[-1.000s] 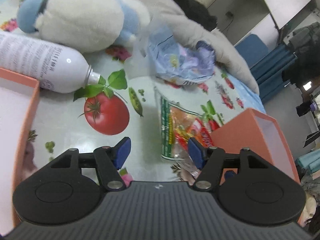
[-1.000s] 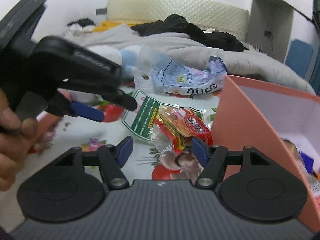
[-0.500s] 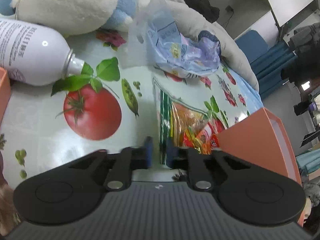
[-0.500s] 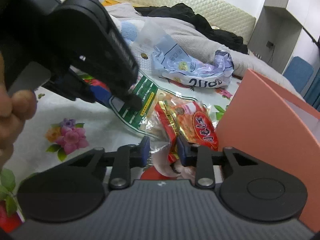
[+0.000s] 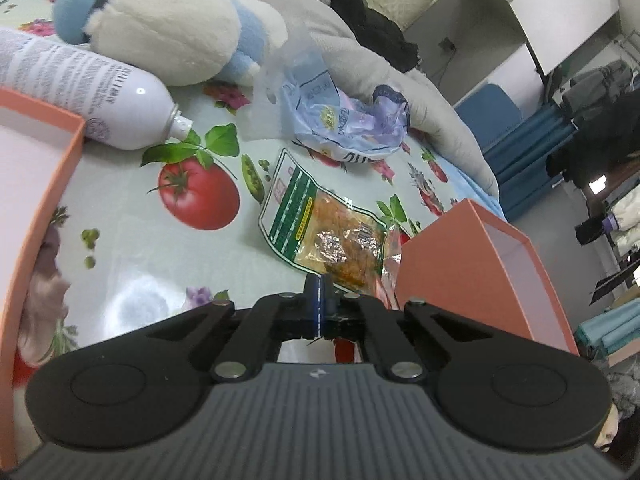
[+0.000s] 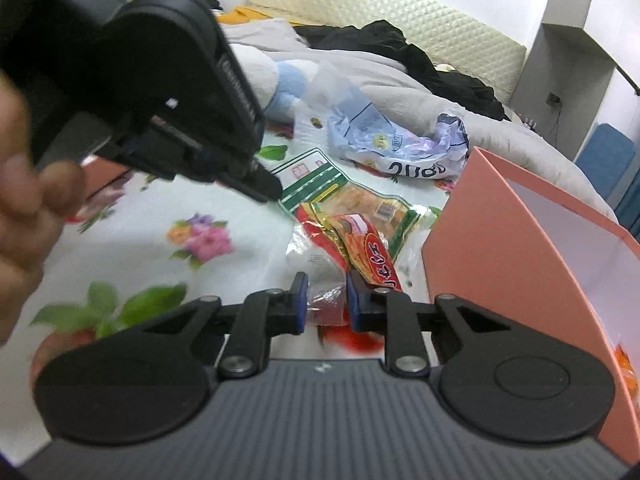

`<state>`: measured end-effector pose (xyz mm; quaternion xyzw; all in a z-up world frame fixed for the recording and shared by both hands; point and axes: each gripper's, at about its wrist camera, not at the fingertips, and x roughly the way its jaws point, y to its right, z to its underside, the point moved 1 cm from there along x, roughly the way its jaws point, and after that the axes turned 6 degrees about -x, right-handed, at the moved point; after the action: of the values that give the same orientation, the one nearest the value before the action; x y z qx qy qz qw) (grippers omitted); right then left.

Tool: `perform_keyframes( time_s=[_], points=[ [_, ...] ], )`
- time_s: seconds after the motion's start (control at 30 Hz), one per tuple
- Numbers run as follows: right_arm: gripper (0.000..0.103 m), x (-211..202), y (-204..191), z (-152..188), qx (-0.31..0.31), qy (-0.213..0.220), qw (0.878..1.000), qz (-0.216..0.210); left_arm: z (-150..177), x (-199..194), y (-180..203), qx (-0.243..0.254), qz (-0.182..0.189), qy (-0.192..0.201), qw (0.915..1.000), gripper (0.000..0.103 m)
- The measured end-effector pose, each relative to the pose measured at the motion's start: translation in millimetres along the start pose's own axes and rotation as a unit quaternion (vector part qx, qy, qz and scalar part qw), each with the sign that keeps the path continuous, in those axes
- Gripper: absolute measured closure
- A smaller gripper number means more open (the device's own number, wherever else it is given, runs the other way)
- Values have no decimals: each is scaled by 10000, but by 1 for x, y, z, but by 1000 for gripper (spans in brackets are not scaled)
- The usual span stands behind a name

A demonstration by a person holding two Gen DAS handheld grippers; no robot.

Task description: Organize snacks

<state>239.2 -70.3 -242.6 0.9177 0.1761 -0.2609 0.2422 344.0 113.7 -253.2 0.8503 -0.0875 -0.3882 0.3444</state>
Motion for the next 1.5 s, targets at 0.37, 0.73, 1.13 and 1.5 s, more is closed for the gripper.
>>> perform_keyframes(
  time_s=[0.37, 0.73, 1.13, 1.5],
  points=[
    [80, -49, -4, 34, -189, -116, 9983, -542, -11, 37, 40, 773, -221, -440, 9958, 30],
    [80, -67, -4, 47, -228, -82, 9966, -791, -18, 112, 98, 2526, -961, -881, 9587, 17],
    [80, -77, -8, 59, -303, -152, 9952, -922, -5, 140, 95, 3143, -1321, -1044, 9343, 31],
    [80, -88, -1, 68, -253, -222, 9935, -1085, 17, 88, 83, 3055, -1391, -1207, 9342, 43]
  ],
)
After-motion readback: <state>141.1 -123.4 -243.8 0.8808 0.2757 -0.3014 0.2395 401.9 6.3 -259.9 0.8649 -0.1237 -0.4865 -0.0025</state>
